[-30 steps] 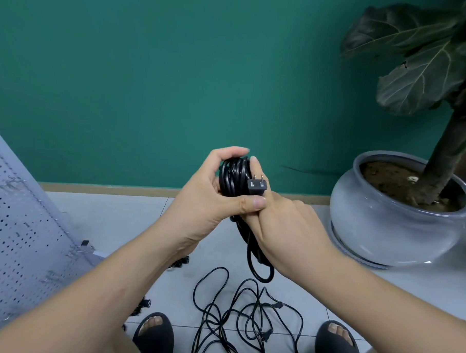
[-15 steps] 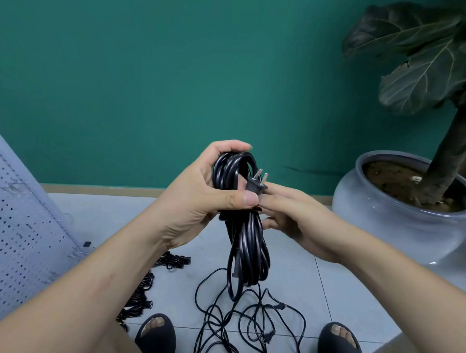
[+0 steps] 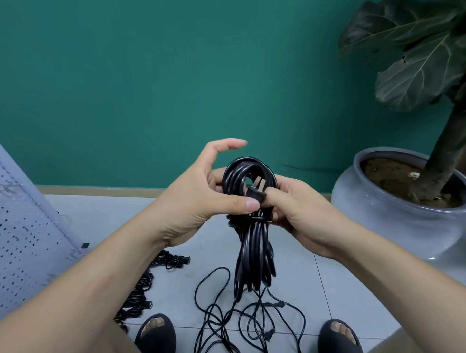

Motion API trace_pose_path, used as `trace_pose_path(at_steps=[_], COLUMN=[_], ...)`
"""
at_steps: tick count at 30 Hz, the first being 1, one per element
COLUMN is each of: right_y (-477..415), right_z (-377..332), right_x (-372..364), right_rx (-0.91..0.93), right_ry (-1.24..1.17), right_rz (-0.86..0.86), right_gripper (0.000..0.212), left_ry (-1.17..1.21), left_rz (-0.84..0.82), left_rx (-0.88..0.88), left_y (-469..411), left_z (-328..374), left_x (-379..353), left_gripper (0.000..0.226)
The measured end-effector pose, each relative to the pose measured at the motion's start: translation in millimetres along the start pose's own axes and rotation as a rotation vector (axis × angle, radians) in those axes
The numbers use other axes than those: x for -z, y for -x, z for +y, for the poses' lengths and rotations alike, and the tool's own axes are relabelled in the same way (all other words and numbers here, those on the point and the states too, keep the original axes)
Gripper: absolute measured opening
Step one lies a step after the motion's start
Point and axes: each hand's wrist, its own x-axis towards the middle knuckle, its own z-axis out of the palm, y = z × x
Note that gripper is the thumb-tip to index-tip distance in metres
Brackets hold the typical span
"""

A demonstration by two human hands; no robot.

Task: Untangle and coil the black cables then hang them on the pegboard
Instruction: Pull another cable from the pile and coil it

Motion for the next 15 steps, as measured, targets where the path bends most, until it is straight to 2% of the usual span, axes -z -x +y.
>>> trace_pose_path(at_steps=[3,5,8,11,15], right_y=[1.5,0.2,-2.1,-1.3,0.4], right_z=[-3.5,-5.0,-3.9,-4.9,-8.7], right_x=[-2.4,-3.7,-1.1,-3.8,-7.8], right_rx=[-0.013,-0.016,0.048,0.087,0.140], right_ry=[0.054,0.072,0.081,0.059,0.094], right_rz=[0.021,0.100,0.229,0.273,0.371], right_gripper=[0.026,0.035,0.031,0.036,0.021], left_ry=[-0.032,-0.066,-0.133,-0.121,-0.083], left_rz=[-0.009,-0.002,0.025,0.064,0.097], left_rx=[0.004,0.000,-0.015,-0.034,-0.040], left_y=[-0.2,-0.5,-3.0,-6.1,-10.5], left_z=[0.0,0.5,0.5,0.3,2.6], left_x=[1.7,3.9,3.6,2.2,2.7], left_gripper=[0.092,0.092,0.088,0.081,0.078])
